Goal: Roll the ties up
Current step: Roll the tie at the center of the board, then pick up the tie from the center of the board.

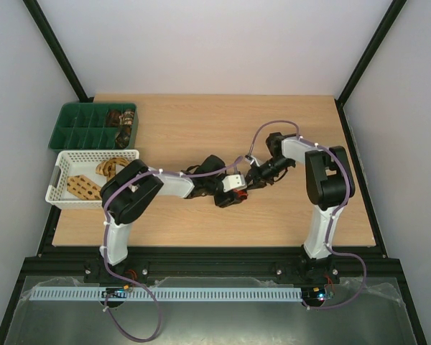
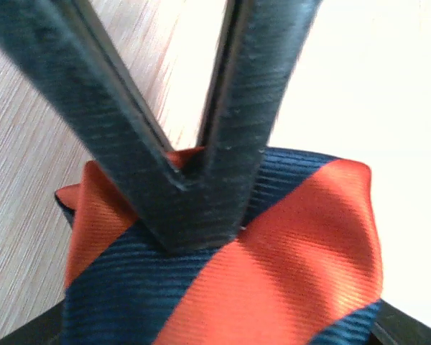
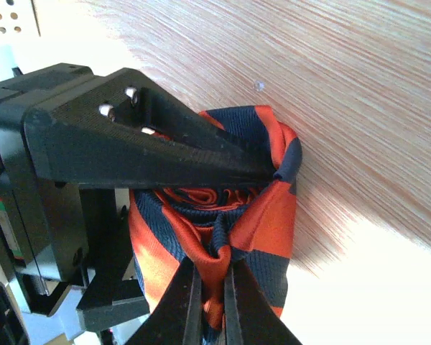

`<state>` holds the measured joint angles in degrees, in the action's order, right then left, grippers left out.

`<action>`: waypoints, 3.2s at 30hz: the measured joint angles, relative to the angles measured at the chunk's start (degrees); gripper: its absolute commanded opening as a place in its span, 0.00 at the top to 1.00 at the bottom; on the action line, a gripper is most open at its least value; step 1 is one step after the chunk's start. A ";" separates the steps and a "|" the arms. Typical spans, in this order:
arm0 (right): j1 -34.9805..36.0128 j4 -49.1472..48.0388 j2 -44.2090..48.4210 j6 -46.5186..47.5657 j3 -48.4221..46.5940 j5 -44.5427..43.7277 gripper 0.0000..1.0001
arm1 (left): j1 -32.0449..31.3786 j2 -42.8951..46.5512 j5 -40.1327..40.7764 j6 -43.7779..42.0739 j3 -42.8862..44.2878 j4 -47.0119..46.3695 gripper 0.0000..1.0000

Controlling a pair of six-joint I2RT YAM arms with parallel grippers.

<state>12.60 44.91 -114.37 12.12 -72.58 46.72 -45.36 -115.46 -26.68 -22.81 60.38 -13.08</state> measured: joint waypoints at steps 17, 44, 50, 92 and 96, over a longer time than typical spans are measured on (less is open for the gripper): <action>0.17 -6.08 2.19 -2.84 3.74 -1.01 0.99 | 2.99 9.33 4.72 6.56 -3.58 0.39 0.01; 0.52 -10.86 2.49 -6.75 5.07 2.08 0.99 | 4.83 2.78 -5.29 -0.09 1.29 7.72 0.01; 0.63 -10.99 2.49 -6.95 5.16 2.19 0.99 | 4.26 -1.18 -4.46 -2.84 4.63 7.63 0.32; -2.84 -29.38 13.31 -25.55 -6.01 12.04 0.99 | 35.10 15.13 -18.71 16.20 33.57 41.16 0.01; -2.49 -37.03 14.12 -32.70 -5.95 13.77 0.99 | 34.58 14.99 -29.20 24.90 30.86 37.24 0.01</action>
<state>10.11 7.88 -100.25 -20.58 -78.52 60.49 -10.79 -100.47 -55.88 2.09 91.24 24.16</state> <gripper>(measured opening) 0.050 0.991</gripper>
